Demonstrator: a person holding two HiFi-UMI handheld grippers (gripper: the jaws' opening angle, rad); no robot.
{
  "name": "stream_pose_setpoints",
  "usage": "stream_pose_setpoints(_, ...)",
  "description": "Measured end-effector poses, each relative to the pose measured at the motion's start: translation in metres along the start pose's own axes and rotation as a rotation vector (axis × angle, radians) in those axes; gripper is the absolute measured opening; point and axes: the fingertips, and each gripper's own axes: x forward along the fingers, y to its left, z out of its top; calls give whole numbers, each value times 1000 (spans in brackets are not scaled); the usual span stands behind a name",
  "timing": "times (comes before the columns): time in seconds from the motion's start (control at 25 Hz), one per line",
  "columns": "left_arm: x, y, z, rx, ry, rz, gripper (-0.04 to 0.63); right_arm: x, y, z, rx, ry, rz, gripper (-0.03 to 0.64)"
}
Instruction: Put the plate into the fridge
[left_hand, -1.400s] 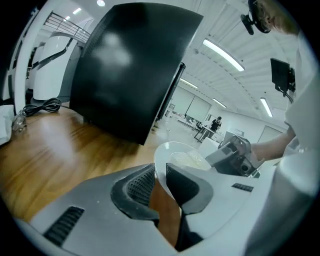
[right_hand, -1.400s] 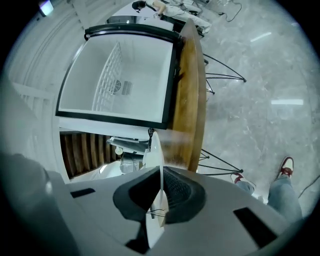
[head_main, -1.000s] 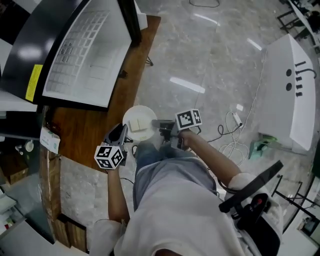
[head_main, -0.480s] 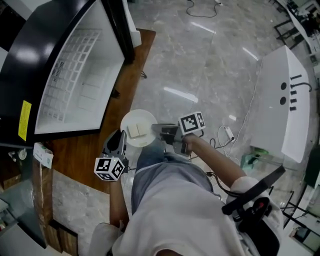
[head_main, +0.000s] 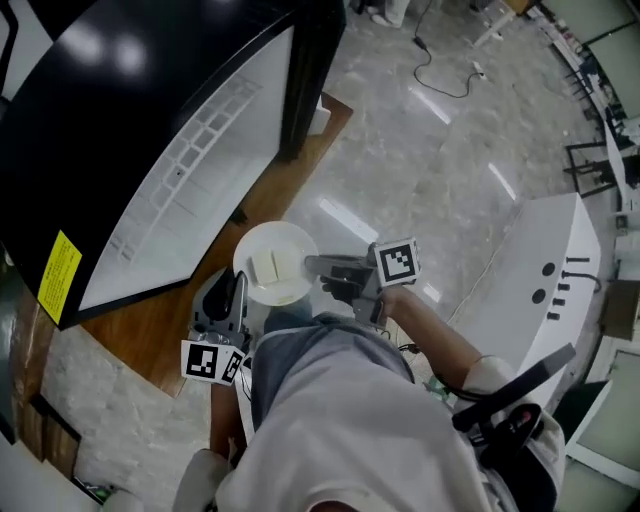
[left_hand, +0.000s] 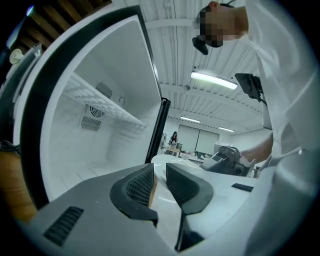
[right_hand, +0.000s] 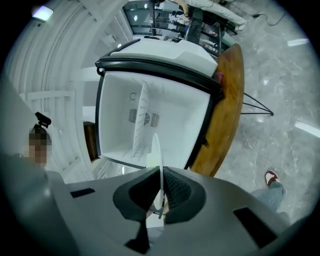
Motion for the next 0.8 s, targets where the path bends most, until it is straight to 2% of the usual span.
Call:
stream_pose_setpoints(0.04,25,8,17,10,-24,18,80,2,4,35,-18,21,12,25)
stream_pose_setpoints(0.12,43,16,45,38,-66,71,80,7,18,72,-52,63,32,25)
stream_pose_setpoints(0.24,24,15,75,92,-110,157,78,16,42,82,-57,98,68,25)
stream_pose_setpoints(0.4,6,23,103,215,-144,280,78,38,69,109,-67,118,152,25)
stream_pose_setpoints(0.48,4,29,109,250,-144,338,78,54,83,128,-101,148,184,25)
stream_pose_setpoints(0.6,3,27,108,243,-155,389,75,74,101,147,-167,194,208,25)
stream_pose_setpoints(0.8,9,-15,102,257,-201,426,72,76,121,148,-159,211,229,25)
